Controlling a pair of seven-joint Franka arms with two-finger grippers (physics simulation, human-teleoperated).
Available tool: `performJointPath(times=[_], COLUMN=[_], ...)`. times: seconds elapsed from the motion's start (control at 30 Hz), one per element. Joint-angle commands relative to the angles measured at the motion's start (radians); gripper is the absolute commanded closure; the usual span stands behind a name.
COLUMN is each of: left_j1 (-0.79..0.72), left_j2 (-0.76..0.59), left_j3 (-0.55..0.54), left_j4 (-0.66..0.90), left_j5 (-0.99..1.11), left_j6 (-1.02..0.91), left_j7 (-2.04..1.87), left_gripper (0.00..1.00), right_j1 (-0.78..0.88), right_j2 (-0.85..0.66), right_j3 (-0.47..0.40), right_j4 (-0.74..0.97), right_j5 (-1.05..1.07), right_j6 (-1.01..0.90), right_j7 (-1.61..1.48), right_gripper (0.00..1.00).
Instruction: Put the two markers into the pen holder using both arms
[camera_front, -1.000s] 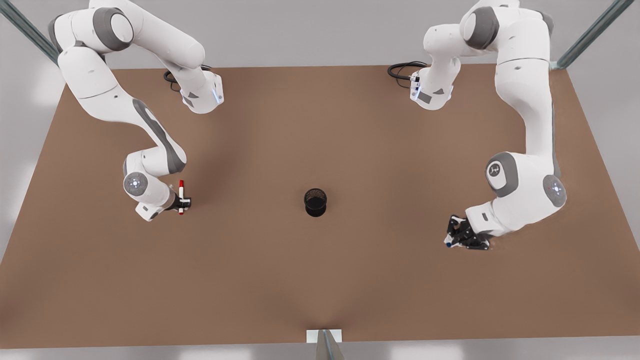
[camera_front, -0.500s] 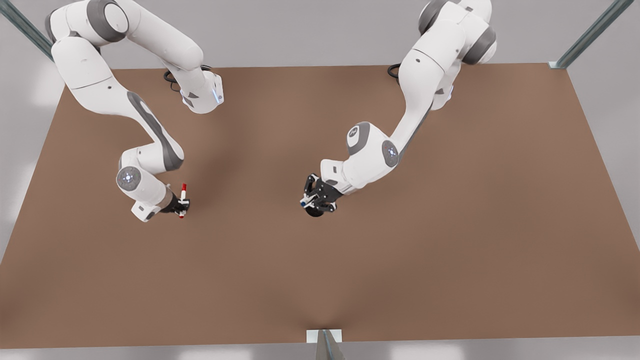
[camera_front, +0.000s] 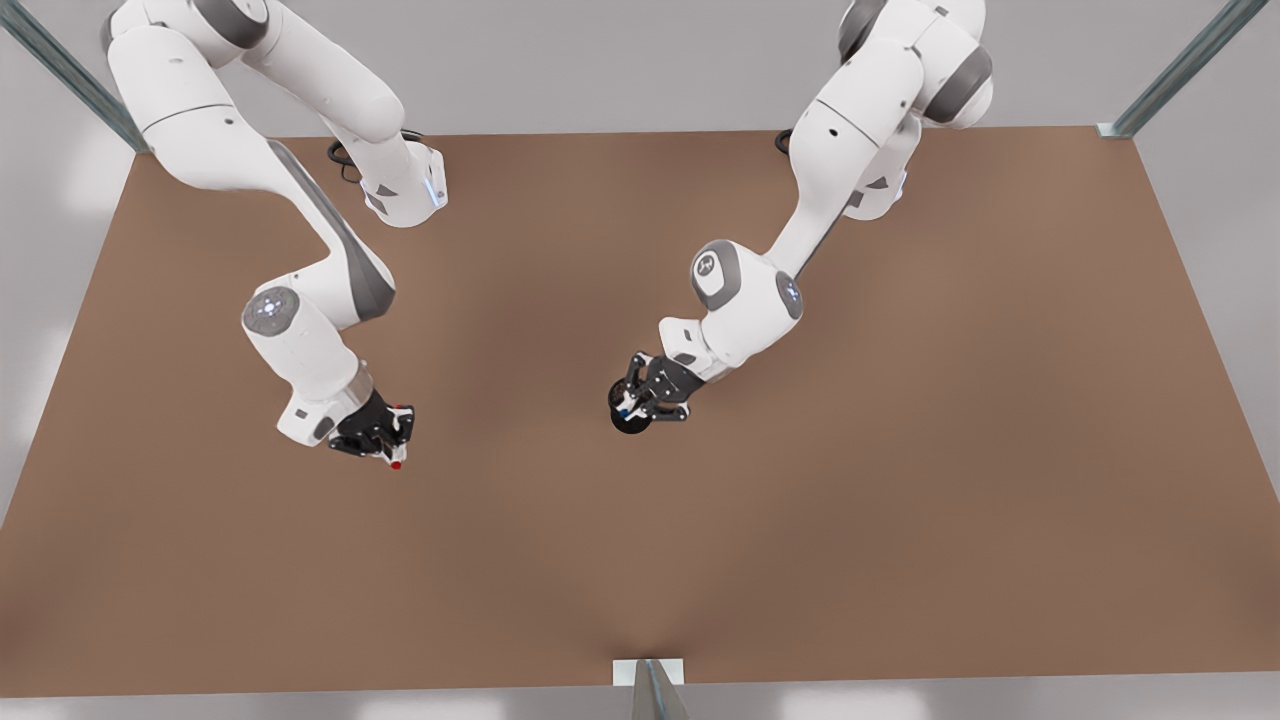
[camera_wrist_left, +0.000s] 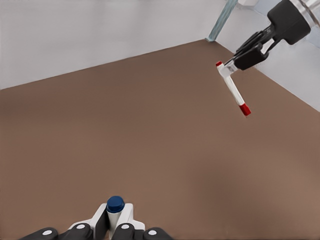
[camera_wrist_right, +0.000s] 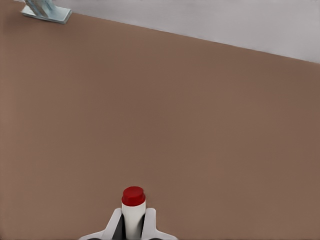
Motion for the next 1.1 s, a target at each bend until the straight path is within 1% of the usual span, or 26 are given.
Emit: performJointPath(times=[0.0,0.03,0.07,0.1,0.13,0.17,0.23,0.27,0.3,0.33,0.4,0.43,0.47,0.5,0.53,0.57,0.6,0.63,0.7,0.73,0.77,0.8,0.87,0.93,1.03,1.07], left_j1=[-0.004,-0.007,-0.011,-0.018,-0.033,-0.028,0.085,0.139,0.171,0.191,0.214,0.211,0.214,0.211,0.209,0.219,0.395,0.485,0.518,0.519,0.507,0.504,0.504,0.505,0.509,0.507], left_j2=[0.008,0.008,0.008,0.008,0.009,-0.006,-0.054,-0.073,-0.092,-0.098,-0.113,-0.109,-0.116,-0.132,-0.138,-0.199,-0.29,-0.359,-0.46,-0.486,-0.471,-0.459,-0.431,-0.411,-0.386,-0.371], left_j3=[0.001,0.001,0.0,0.0,0.001,0.0,0.007,0.046,0.144,0.263,0.455,0.53,0.552,0.576,0.587,0.58,0.347,0.21,0.191,0.19,0.191,0.191,0.191,0.191,0.191,0.191], left_j4=[-0.006,-0.024,-0.046,-0.051,-0.063,-0.069,-0.067,-0.061,-0.02,0.074,0.19,0.258,0.344,0.374,0.406,0.423,0.414,0.382,0.279,0.227,0.238,0.238,0.238,0.238,0.238,0.238], left_j5=[-0.01,-0.01,-0.01,-0.01,-0.007,-0.007,0.009,0.074,0.271,0.444,0.628,0.685,0.821,0.875,0.901,0.908,0.999,1.09,1.084,1.082,1.082,1.082,1.082,1.081,1.079,1.079], left_j6=[0.009,0.009,0.009,0.009,0.004,-0.017,-0.266,-0.393,-0.569,-0.804,-1.145,-1.269,-1.332,-1.332,-1.335,-1.355,-1.36,-1.367,-1.354,-1.314,-1.327,-1.326,-1.324,-1.321,-1.32,-1.32], left_j7=[0.27,0.27,0.27,0.27,0.281,0.281,0.267,0.214,0.057,-0.107,-0.236,-0.305,-0.513,-0.66,-0.743,-0.866,-0.923,-0.945,-0.922,-0.917,-0.921,-0.923,-0.92,-0.92,-0.923,-0.922], left_gripper=[0.79,0.79,0.76,0.65,0.08,0.0,0.0,0.0,0.0,0.0,0.0,0.0,0.0,0.0,0.0,0.0,0.0,0.0,0.0,0.0,0.0,0.0,0.0,0.0,0.0,0.0], right_j1=[0.032,0.051,0.057,0.074,0.086,0.098,0.137,0.16,0.186,0.212,0.284,0.322,0.377,0.477,0.529,0.615,0.69,0.746,0.816,0.905,1.025,1.085,1.112,1.169,1.168,1.165], right_j2=[0.005,0.008,0.012,0.02,0.02,0.021,0.021,0.021,0.02,0.021,0.02,0.02,0.026,0.026,0.026,0.026,0.026,0.026,0.044,0.049,0.054,0.055,0.084,0.091,0.087,0.09], right_j3=[0.006,0.006,0.006,0.004,0.004,0.004,0.002,0.002,0.002,0.002,-0.008,-0.013,-0.036,-0.106,-0.129,-0.183,-0.238,-0.281,-0.309,-0.384,-0.485,-0.55,-0.585,-0.668,-0.688,-0.702], right_j4=[0.027,0.048,0.059,0.067,0.07,0.07,0.08,0.093,0.102,0.102,0.102,0.102,0.117,0.166,0.204,0.237,0.269,0.289,0.32,0.34,0.35,0.352,0.352,0.352,0.341,0.324], right_j5=[-0.007,-0.009,-0.009,-0.009,-0.009,-0.009,-0.009,-0.009,-0.009,-0.015,-0.029,-0.027,-0.033,-0.032,-0.032,-0.033,-0.033,-0.033,-0.035,-0.038,-0.039,-0.038,-0.049,-0.055,-0.096,-0.116], right_j6=[0.055,0.059,0.081,0.101,0.131,0.142,0.153,0.164,0.168,0.2,0.257,0.282,0.306,0.331,0.331,0.332,0.332,0.334,0.343,0.372,0.401,0.43,0.493,0.518,0.519,0.559], right_j7=[0.038,0.038,0.035,0.038,0.035,0.035,0.038,0.035,0.038,0.038,0.059,0.102,0.117,0.123,0.166,0.192,0.193,0.193,0.24,0.248,0.315,0.323,0.321,0.321,0.323,0.321], right_gripper=[0.75,0.75,0.75,0.75,0.75,0.75,0.75,0.75,0.75,0.75,0.75,0.75,0.75,0.75,0.75,0.75,0.75,0.75,0.75,0.75,0.75,0.75,0.75,0.75,0.75,0.75])
